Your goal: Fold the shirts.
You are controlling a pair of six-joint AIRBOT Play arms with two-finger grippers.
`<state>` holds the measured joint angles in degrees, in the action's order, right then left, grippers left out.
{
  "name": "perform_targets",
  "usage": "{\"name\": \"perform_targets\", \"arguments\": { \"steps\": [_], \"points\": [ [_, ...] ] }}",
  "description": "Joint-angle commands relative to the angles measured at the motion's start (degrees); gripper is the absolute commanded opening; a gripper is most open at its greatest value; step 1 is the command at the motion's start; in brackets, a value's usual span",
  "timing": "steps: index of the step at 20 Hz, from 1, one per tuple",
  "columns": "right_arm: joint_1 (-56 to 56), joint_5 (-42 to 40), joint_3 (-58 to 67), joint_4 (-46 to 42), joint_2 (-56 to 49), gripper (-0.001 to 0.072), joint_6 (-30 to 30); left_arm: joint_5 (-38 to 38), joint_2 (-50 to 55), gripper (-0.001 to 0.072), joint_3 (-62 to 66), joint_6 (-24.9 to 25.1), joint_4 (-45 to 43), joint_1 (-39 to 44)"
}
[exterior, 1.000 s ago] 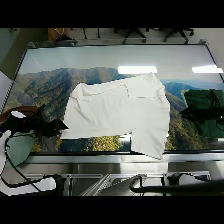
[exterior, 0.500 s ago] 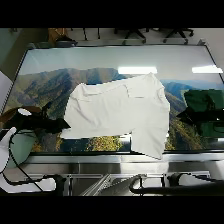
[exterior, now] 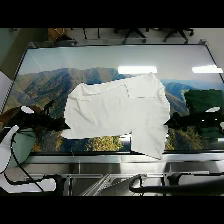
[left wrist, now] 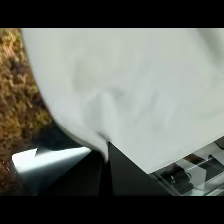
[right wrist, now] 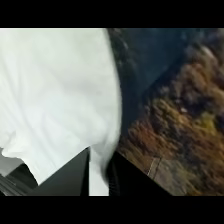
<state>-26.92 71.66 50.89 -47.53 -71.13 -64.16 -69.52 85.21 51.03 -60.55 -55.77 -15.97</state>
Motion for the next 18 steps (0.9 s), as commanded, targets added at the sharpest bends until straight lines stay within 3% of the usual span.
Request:
{"name": "perform_targets", "arguments": {
  "steps": [1,5,9,15,18],
  "points": [
    [2.8,3.0,1.7,7.0,-0.3,0.0022,5.7,-3.7,-0.2,0.0018,1.6,0.1,0.5,0.1],
    [0.1,6.9,14.3,19.2,8.7,0.0021,8.7,-11.8,-8.9,0.0017,11.1,-2.5,3.5,-0.1],
    [-5.0,5.0,32.6,27.8,20.9,0.0021,8.9,-11.8,-24.7,0.0018,25.4,-8.0,3.4,-0.9],
    [-7.6,-7.8,49.3,26.5,36.2,0.0021,9.0,-0.7,-42.9,0.0017,44.7,-9.4,0.8,-0.9],
    [-7.6,-12.9,55.0,20.9,40.1,0.0021,8.9,2.3,-48.1,0.0016,51.6,-13.1,-13.9,-0.9]
  ]
}}
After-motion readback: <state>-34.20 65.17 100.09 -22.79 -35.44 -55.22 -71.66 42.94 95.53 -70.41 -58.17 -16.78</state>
